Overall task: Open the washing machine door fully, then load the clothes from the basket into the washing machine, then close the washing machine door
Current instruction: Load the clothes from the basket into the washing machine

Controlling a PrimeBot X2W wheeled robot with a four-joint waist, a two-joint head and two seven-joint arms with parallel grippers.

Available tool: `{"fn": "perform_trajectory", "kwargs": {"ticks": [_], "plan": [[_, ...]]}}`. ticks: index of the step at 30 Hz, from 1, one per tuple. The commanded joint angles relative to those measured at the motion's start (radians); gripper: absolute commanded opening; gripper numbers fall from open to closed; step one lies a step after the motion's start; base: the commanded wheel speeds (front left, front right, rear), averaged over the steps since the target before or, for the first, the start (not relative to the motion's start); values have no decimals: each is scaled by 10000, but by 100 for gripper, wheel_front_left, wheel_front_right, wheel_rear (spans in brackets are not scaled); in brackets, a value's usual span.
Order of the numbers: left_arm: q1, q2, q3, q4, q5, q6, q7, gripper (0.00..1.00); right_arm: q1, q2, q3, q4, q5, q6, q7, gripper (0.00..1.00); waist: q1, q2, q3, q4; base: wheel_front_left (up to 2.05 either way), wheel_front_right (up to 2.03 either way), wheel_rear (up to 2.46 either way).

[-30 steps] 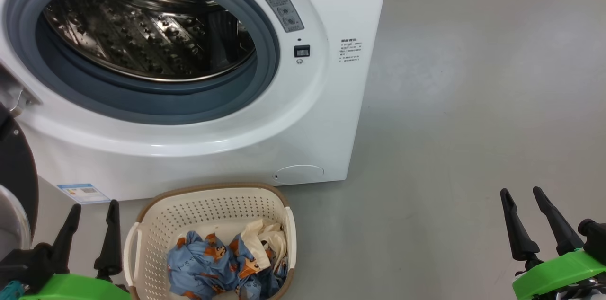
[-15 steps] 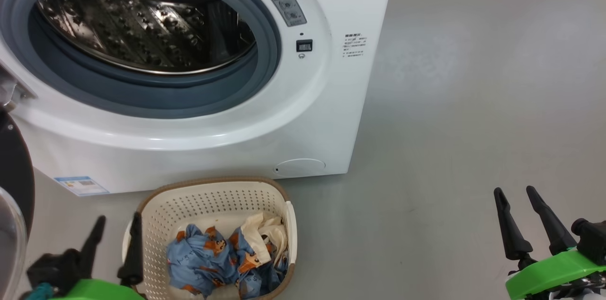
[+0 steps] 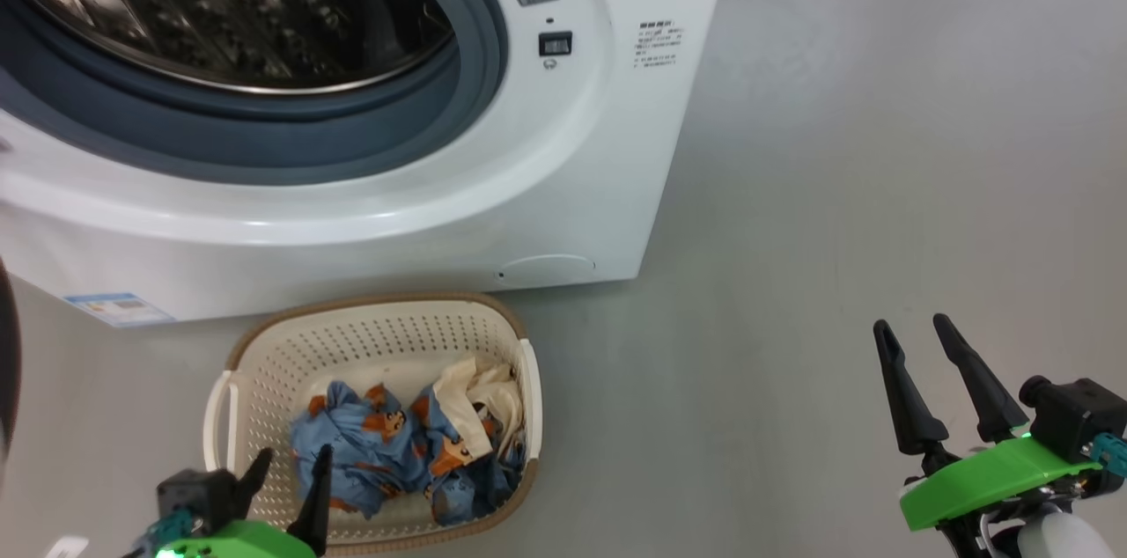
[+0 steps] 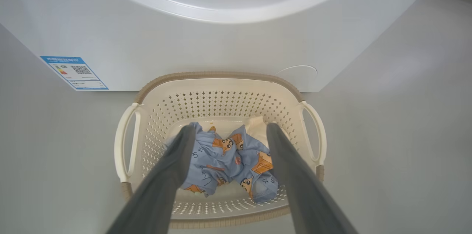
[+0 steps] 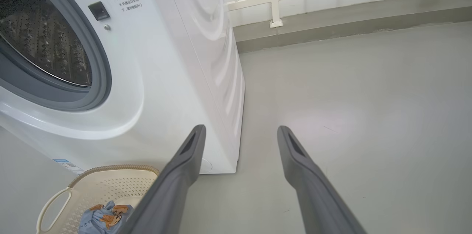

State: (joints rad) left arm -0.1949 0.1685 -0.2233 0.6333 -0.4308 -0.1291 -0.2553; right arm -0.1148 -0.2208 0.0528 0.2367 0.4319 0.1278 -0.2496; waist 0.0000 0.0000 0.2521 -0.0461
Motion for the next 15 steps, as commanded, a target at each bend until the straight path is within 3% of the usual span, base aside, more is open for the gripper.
{"fn": "perform_trajectory", "kwargs": {"ticks": [1,15], "plan": [[-460,265,152,169,-58,-15,-65,100,-218,-75,230,-256,-108,29,-122,100,0,0,305,-67,0,0,0],[-2851,729,-1686,3333,-1242,-15,-65,100,-1102,128,701,-356,-256,29,-122,100,0,0,1785,-385,0,0,0]]}}
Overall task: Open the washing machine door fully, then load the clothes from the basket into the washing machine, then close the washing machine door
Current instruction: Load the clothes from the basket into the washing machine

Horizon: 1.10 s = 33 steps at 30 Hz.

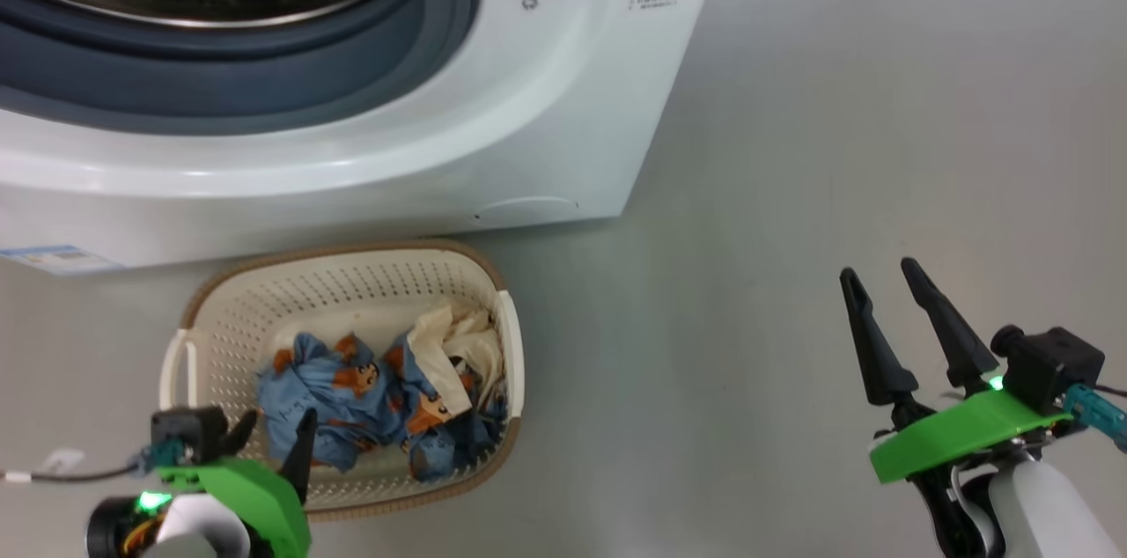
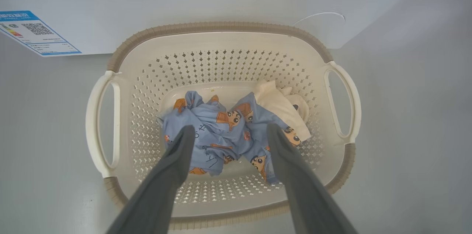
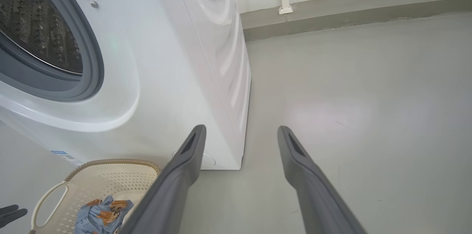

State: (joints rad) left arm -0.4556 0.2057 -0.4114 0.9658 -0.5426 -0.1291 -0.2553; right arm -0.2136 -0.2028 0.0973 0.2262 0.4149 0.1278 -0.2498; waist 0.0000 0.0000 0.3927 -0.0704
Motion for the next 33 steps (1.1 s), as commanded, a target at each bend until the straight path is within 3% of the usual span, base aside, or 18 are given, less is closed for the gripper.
{"fn": "perform_trajectory", "kwargs": {"ticks": [1,14,33], "plan": [[-408,379,42,170,-221,-15,-65,100,-186,-47,293,-259,-96,29,-120,100,0,0,502,-170,0,0,0],[-2155,797,-1608,1477,-1733,-15,-8,100,-932,202,514,-486,-278,29,-120,100,0,0,1930,-387,0,0,0],[-3221,1227,-3018,2108,-3072,-15,514,100,-1458,442,635,-801,-437,29,-120,100,0,0,3004,-521,0,0,0]]}}
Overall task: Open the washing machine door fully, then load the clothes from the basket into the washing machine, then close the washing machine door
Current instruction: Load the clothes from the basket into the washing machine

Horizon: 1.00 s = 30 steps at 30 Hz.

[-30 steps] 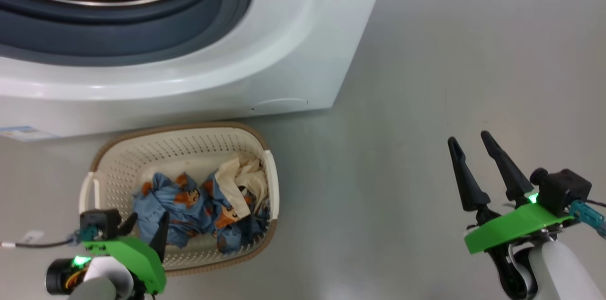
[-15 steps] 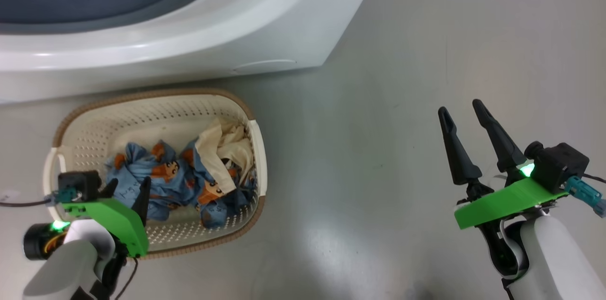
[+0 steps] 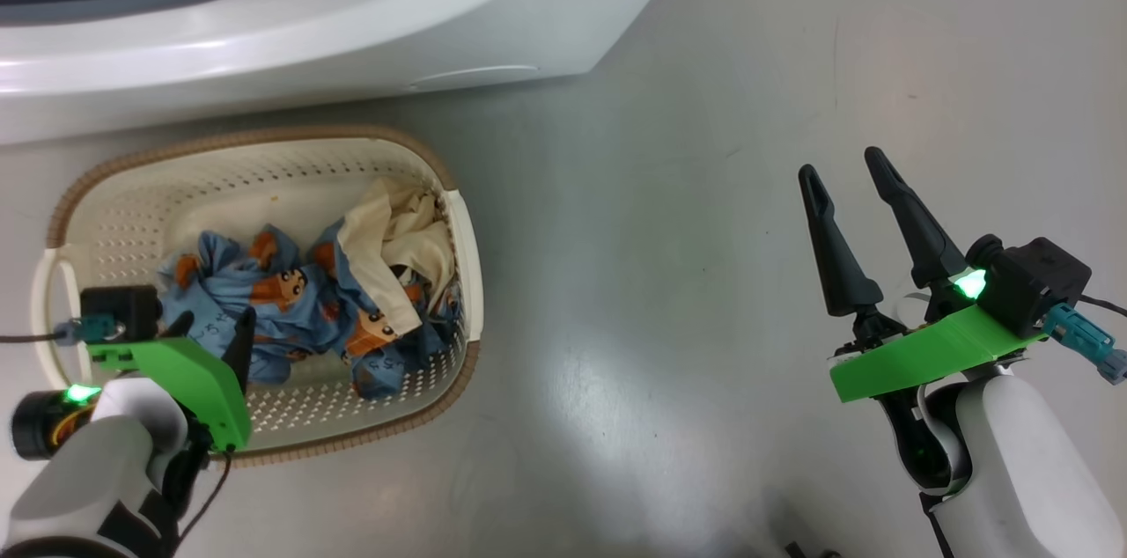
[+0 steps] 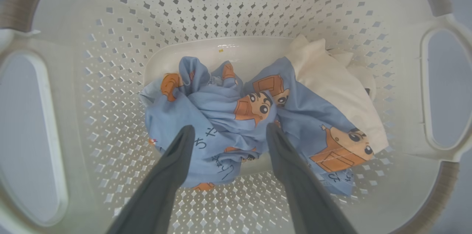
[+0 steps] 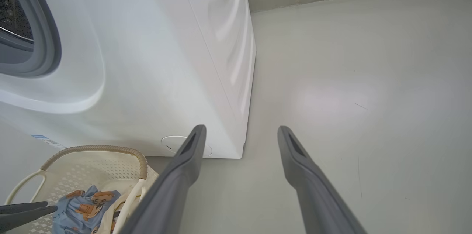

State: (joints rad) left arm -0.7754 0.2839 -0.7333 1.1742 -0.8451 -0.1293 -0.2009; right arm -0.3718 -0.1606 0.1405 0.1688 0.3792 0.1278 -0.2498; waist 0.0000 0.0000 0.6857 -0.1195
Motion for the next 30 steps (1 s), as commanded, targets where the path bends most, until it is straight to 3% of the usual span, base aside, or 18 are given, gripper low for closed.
{"fn": "perform_trajectory", "kwargs": {"ticks": [1,30], "plan": [[-75,482,142,38,-98,-13,-8,100,103,25,215,-240,-84,29,-120,100,0,0,118,-45,0,0,0],[-876,1163,-1767,-133,-1448,-13,1071,100,-267,142,388,-450,-159,29,-120,100,0,0,841,-336,0,0,0]]}}
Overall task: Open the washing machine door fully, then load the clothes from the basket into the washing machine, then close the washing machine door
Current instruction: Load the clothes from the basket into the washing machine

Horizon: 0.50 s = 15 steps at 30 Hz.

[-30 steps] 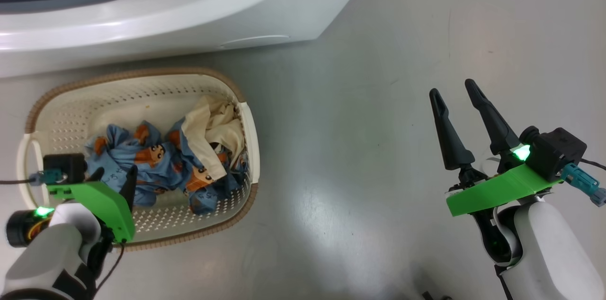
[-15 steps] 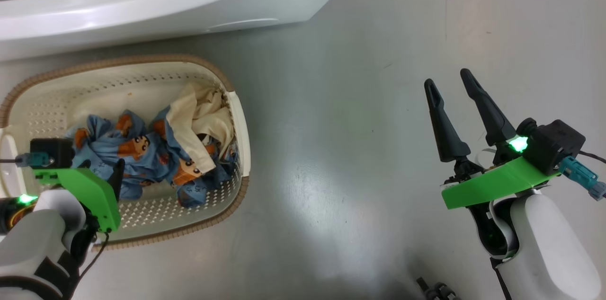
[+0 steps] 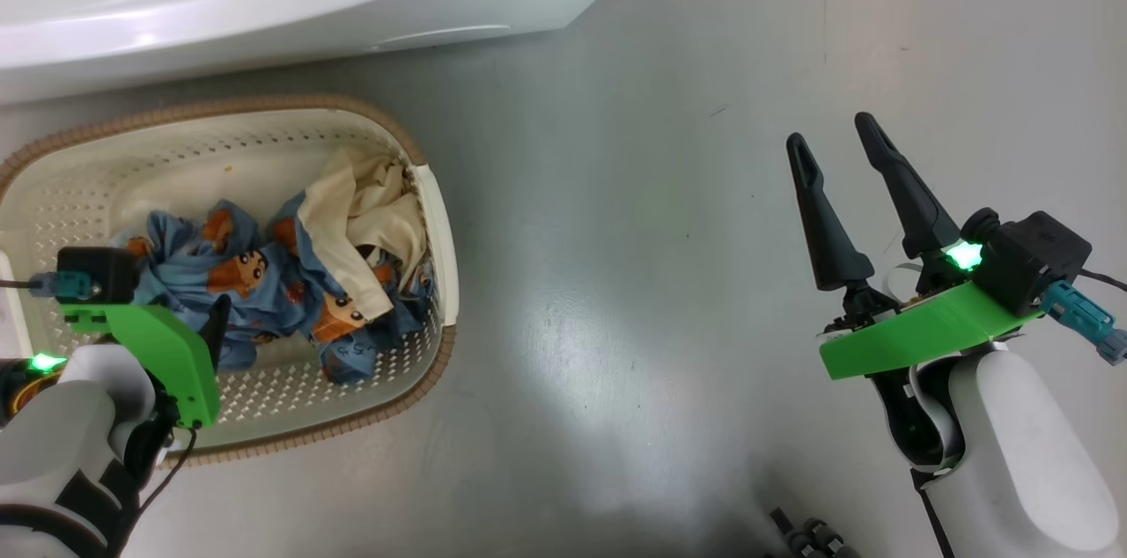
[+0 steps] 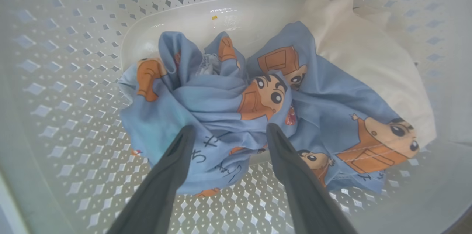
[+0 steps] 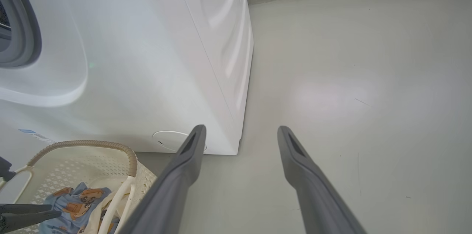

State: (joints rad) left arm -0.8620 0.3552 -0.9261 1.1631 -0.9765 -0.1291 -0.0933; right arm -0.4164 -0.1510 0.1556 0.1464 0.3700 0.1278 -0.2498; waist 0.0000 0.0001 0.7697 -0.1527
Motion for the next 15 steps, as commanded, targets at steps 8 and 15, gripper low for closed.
{"fn": "perform_trajectory", "kwargs": {"ticks": [8,15], "plan": [[-58,577,-390,-176,-463,-15,15,22,142,35,246,-230,-72,29,-120,100,0,-1,-39,-41,0,0,0],[-55,559,-759,-263,-784,-15,-285,0,198,53,201,-199,-64,29,-120,100,0,-1,-220,-10,0,0,0]]}}
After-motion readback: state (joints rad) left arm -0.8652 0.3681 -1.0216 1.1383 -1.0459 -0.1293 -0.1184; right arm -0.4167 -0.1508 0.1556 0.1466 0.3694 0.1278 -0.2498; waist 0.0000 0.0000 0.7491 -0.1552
